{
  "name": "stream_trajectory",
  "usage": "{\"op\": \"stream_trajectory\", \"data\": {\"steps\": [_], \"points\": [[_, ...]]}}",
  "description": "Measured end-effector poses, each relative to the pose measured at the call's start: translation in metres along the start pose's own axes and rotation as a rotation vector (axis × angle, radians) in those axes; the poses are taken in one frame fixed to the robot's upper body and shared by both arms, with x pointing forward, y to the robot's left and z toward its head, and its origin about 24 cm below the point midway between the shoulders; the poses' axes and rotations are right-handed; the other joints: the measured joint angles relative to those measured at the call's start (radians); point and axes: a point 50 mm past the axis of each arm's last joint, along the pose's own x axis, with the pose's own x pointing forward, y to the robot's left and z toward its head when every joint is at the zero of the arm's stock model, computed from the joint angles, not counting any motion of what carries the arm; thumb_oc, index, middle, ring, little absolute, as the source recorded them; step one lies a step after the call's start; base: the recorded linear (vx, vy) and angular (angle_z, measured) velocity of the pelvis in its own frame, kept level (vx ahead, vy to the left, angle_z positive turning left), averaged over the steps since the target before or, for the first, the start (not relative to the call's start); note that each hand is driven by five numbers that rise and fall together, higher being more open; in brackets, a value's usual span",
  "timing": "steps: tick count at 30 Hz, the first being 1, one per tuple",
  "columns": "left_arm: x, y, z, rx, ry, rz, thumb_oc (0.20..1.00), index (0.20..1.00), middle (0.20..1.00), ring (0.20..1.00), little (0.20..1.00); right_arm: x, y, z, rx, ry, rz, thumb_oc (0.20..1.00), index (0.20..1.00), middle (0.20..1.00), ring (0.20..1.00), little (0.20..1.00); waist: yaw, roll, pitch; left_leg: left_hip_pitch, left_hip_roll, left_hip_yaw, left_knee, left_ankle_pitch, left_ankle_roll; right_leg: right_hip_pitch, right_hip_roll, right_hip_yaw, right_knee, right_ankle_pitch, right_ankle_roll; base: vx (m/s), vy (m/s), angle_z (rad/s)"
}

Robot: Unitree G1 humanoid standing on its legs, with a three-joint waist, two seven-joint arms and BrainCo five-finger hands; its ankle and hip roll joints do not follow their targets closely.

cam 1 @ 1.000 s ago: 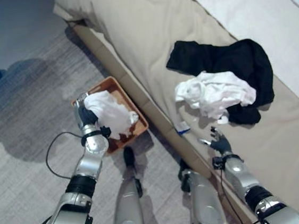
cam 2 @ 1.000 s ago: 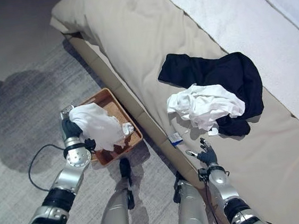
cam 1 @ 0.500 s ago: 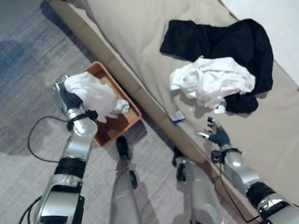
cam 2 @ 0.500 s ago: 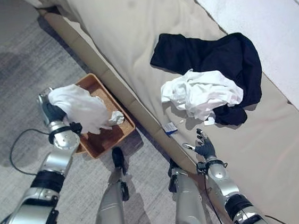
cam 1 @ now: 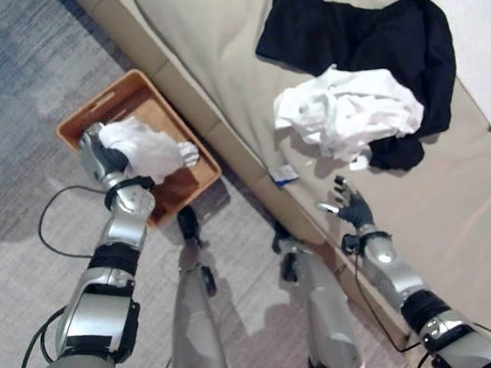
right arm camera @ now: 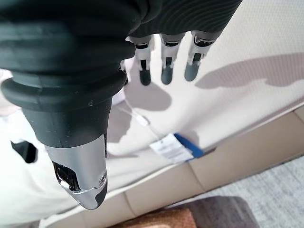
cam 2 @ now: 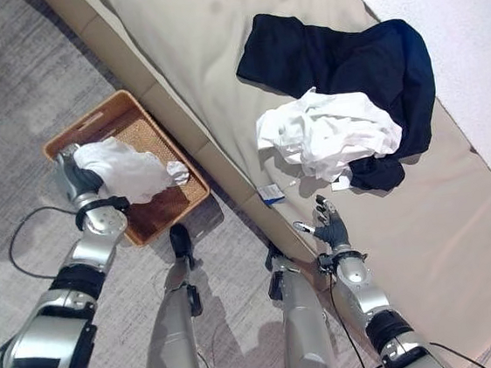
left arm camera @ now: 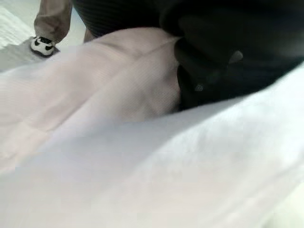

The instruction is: Pick up clothes into the bucket

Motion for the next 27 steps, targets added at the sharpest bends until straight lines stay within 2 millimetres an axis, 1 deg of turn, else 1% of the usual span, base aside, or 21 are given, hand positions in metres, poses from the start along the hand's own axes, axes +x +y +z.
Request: {"op": "stream_trajectory", "data": {"steps": [1,3,4,5,9,13,18,21,23,24,27], "points": [[0.002,0.0,0.001,0.004,-0.001,-0.008,0.2,0.2,0.2,0.2,0.2,0.002,-0.001,0.003,-0.004,-0.011,-0.001,1.0,1.0,1.0,1.0,1.0,-0.005,-0.001,-0.001,-0.013,0.001,0.001,0.001,0.0,0.0,-0.015,0.0,0.002,0.002,0.001,0.0,0.0,0.01,-0.03],[0.003,-0.001,0.002,0.011,-0.004,-0.02,0.407,0.407,0.407,0.407,0.407,0.003,-0.002,0.005,-0.007,-0.018,-0.002,1.0,1.0,1.0,1.0,1.0,-0.01,-0.001,-0.001,-0.029,0.003,0.001,0.007,0.001,0.0,-0.028,0.001,0.002,0.003,0.006,0.001,0.0,0.006,-0.02],[0.002,-0.004,0.001,0.016,0.019,-0.047,0.915,0.915,0.915,0.915,0.915,0.004,-0.002,0.007,-0.009,-0.023,-0.002,1.0,1.0,1.0,1.0,1.0,-0.012,-0.001,-0.001,-0.032,0.003,0.001,0.01,0.001,0.0,-0.03,0.001,0.002,0.003,0.007,0.001,0.0,0.0,0.0],[0.001,-0.005,0.0,0.012,0.029,-0.059,1.0,1.0,1.0,1.0,1.0,0.004,-0.002,0.007,-0.009,-0.025,-0.002,1.0,1.0,1.0,1.0,1.0,-0.014,-0.001,-0.001,-0.032,0.003,0.001,0.011,0.001,0.0,-0.03,0.001,0.003,0.003,0.007,0.001,0.0,0.0,0.0],[0.003,-0.008,0.004,0.001,0.038,-0.088,1.0,1.0,1.0,1.0,1.0,0.005,-0.003,0.009,-0.008,-0.029,-0.004,1.0,1.0,1.0,1.0,1.0,-0.012,-0.001,-0.001,-0.032,0.005,0.002,0.014,0.001,0.0,-0.031,0.004,0.005,0.003,0.007,0.001,0.0,0.0,0.0],[0.004,-0.007,0.004,0.001,0.038,-0.098,1.0,1.0,1.0,1.0,1.0,0.005,-0.001,0.015,-0.001,-0.056,0.011,1.0,1.0,1.0,1.0,1.0,-0.008,-0.001,-0.001,-0.029,0.005,0.002,0.015,0.001,0.0,-0.03,0.002,0.007,0.008,0.007,0.0,0.0,0.0,0.0],[0.007,-0.004,0.005,0.003,0.028,-0.129,1.0,1.0,1.0,1.0,1.0,0.005,-0.002,0.015,-0.005,-0.055,0.024,1.0,1.0,1.0,1.0,1.0,0.015,0.001,-0.003,-0.015,0.005,0.011,0.015,0.001,0.0,-0.029,0.0,0.019,0.019,0.008,0.0,0.0,0.006,-0.03],[0.012,0.004,0.001,0.037,0.027,-0.151,1.0,1.0,1.0,1.0,1.0,0.005,-0.003,0.015,-0.007,-0.053,0.035,1.0,1.0,1.0,1.0,1.0,0.025,0.003,-0.004,0.005,0.005,0.018,0.009,0.001,0.0,-0.015,-0.001,0.025,0.018,0.009,-0.001,0.01,0.008,-0.04],[0.021,0.016,-0.004,0.085,0.047,-0.162,1.0,1.0,1.0,1.0,1.0,0.005,-0.007,0.014,-0.008,-0.048,0.031,1.0,1.0,1.0,1.0,1.0,0.038,0.009,-0.009,0.033,0.005,0.024,-0.004,0.001,0.0,0.005,-0.001,0.029,0.013,0.009,-0.001,0.02,0.0,-0.04],[0.023,0.018,-0.005,0.095,0.054,-0.172,1.0,1.0,1.0,1.0,1.0,0.004,-0.008,0.013,-0.008,-0.043,0.032,1.0,1.0,1.0,1.0,1.0,0.041,0.011,-0.01,0.038,0.005,0.024,-0.006,0.001,0.0,0.01,-0.001,0.029,0.012,0.009,-0.001,0.0,0.0,0.0],[0.028,0.029,-0.011,0.104,0.099,-0.158,1.0,1.0,1.0,1.0,1.0,-0.002,-0.016,0.002,-0.021,0.008,0.029,1.0,1.0,1.0,1.0,1.0,0.051,0.032,-0.042,0.052,0.005,0.025,-0.02,0.001,0.0,0.024,0.001,0.027,-0.002,0.01,0.001,0.04,-0.015,0.01]]}}
